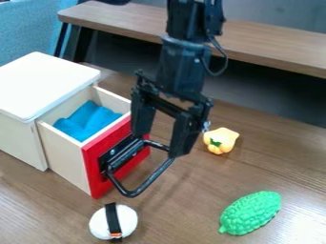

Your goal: Open the drawer.

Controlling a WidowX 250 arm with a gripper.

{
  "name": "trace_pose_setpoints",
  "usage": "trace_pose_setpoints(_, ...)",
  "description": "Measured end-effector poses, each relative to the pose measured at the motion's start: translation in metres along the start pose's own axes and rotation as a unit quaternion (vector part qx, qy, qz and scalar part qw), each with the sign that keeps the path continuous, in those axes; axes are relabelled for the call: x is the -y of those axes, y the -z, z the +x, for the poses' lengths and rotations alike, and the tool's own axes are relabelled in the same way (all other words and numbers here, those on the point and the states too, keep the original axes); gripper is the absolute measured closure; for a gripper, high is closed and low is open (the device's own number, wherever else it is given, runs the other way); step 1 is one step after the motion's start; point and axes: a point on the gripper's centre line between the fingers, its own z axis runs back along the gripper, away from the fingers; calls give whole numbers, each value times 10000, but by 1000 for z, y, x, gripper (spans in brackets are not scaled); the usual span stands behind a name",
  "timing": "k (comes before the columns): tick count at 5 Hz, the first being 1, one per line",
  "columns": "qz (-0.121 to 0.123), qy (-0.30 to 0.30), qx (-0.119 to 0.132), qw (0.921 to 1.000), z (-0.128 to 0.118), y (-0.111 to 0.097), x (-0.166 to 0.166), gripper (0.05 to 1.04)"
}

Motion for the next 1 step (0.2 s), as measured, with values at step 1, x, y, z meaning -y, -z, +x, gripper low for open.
trace_pose_setpoints(1, -109, -243, -349, 9990, -12, -3, -9, 83)
